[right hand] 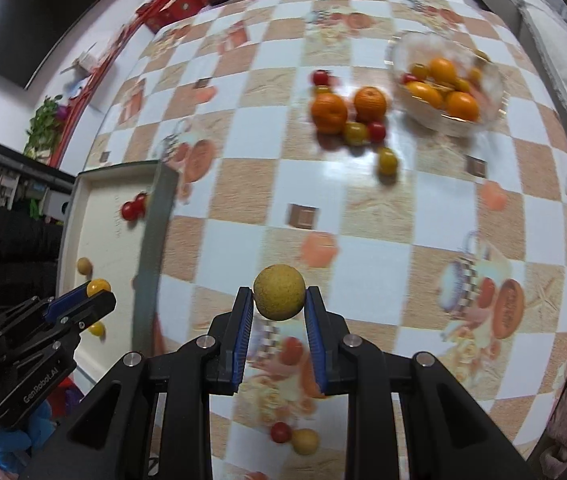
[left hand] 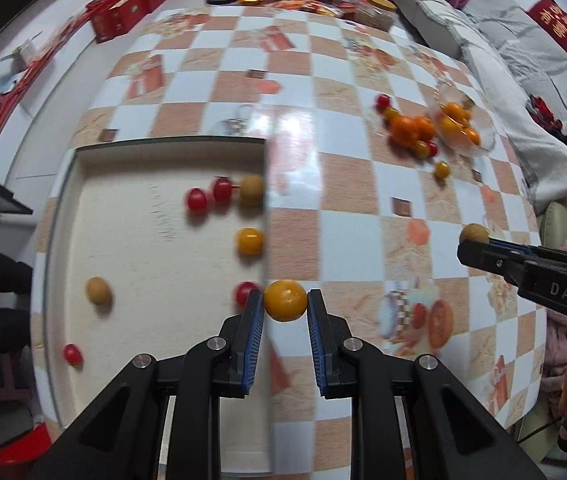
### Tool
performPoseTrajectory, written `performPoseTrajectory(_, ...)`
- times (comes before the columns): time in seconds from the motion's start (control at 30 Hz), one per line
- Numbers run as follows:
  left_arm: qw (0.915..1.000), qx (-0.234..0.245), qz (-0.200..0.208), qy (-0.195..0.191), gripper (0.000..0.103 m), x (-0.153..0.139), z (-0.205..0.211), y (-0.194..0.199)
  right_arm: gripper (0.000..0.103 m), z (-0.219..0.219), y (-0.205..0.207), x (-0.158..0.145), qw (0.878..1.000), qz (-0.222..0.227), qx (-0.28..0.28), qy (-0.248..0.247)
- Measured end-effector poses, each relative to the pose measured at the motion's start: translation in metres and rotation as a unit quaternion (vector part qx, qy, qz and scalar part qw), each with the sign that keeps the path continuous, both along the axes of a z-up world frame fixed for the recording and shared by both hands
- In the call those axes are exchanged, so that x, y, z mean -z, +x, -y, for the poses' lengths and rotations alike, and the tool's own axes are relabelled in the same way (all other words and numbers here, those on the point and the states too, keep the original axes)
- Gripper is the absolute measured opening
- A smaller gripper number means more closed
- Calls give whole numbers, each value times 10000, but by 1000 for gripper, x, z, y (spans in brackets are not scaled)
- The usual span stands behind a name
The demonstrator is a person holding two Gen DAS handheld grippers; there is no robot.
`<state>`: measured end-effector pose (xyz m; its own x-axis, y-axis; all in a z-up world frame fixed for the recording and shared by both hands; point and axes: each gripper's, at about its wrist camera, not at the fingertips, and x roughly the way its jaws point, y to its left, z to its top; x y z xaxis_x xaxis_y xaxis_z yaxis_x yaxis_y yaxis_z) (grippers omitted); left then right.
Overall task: Organize fruits
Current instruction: 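Carry both fruits over the white tray and open both tools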
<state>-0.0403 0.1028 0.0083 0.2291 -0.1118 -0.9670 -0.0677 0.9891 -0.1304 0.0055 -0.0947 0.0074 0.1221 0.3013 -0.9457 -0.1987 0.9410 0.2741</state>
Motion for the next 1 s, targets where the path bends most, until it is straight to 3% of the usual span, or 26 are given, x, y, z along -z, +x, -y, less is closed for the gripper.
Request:
performPoseTrajectory(0.2, 9988, -420, 119, 229, 24, 4, -65, 7, 29, -66, 0, -2, 9986, 11, -499, 172)
performPoseTrajectory(0.47, 9968, -590, 104, 523, 24, 31, -118, 31, 28, -146, -1, 13, 9942, -151, -1031, 254)
performPoseTrajectory(0.7, 9967, -496, 28, 637, 24, 56, -135, 52, 28, -189, -2, 38, 9887, -266, -1469, 97)
performPoseTrajectory(1.0, 9967, -396, -98, 707, 24, 76, -140, 58, 29, -209, -14, 62, 9832, -325, -1792, -159)
